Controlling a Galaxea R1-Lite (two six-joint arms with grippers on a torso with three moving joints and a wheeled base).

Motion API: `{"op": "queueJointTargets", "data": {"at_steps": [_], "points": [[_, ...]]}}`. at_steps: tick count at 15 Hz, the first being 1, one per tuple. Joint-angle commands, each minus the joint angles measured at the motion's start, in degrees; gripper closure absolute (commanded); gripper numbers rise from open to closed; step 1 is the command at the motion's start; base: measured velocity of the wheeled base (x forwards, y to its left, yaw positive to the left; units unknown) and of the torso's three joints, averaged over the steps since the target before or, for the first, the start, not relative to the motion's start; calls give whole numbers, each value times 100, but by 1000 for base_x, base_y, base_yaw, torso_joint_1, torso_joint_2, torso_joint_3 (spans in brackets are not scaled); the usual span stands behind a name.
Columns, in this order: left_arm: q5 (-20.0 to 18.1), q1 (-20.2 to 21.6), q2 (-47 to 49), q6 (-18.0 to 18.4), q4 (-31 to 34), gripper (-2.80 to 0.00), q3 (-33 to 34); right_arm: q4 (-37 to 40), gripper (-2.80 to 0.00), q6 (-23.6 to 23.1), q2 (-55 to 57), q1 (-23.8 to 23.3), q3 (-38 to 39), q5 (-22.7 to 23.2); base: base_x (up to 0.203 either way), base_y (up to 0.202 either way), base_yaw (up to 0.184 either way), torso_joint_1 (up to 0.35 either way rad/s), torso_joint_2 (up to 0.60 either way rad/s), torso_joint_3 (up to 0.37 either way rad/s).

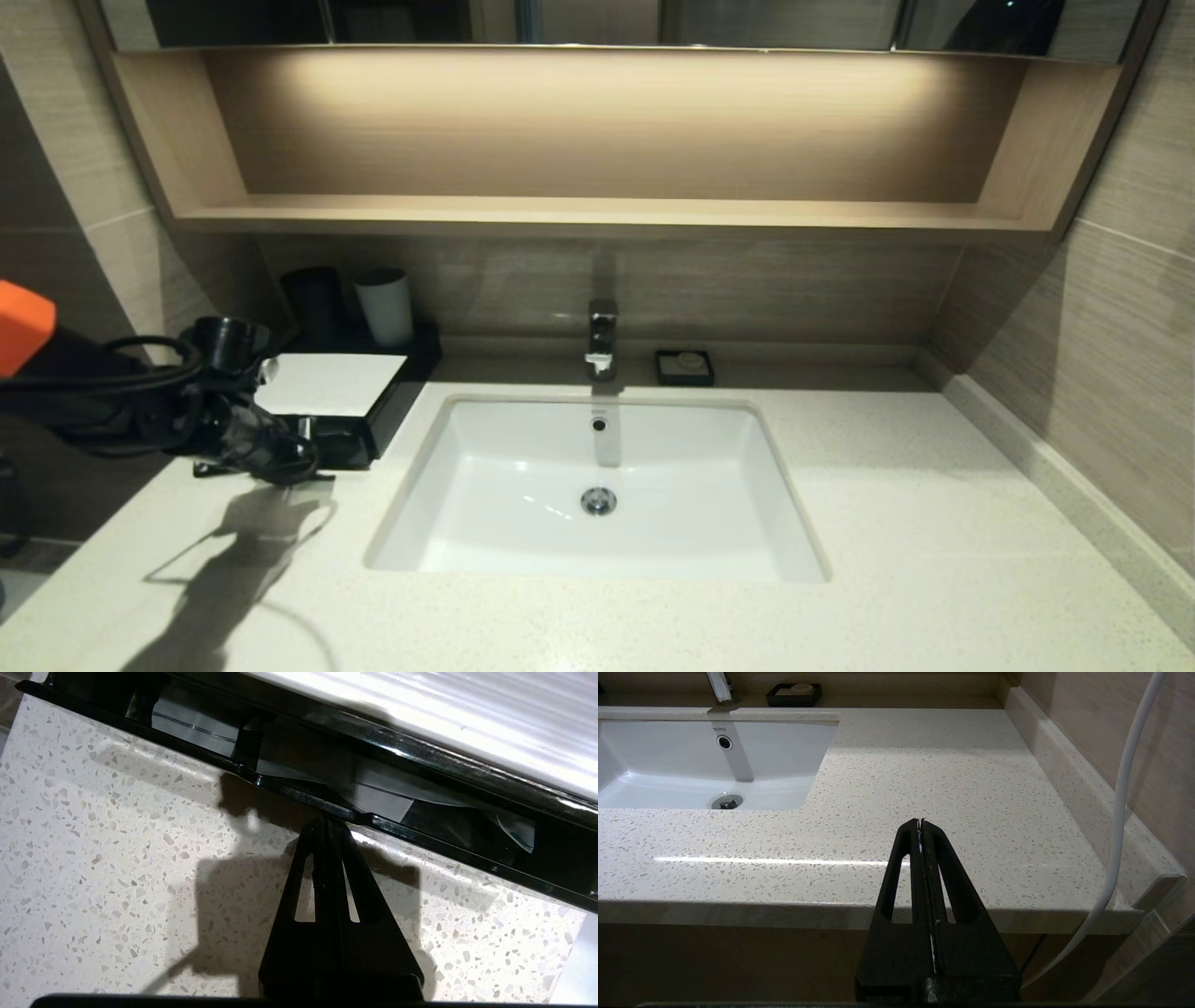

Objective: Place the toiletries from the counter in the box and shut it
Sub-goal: Close the drawer

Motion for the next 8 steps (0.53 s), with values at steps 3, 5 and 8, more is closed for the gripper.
{"op": "queueJointTargets", "data": {"at_steps": [3, 5, 8], "points": [[9, -7, 42, -18, -61, 0, -40, -2, 0, 0, -18, 1, 17, 0, 0, 0, 0, 0, 0, 0], [9, -7, 72, -18, -166, 0, -64, -2, 0, 1, -18, 1, 9, 0, 0, 0, 0, 0, 0, 0], [18, -6, 106, -26, -328, 0, -83, -2, 0, 2, -18, 1, 10, 0, 0, 0, 0, 0, 0, 0]]}}
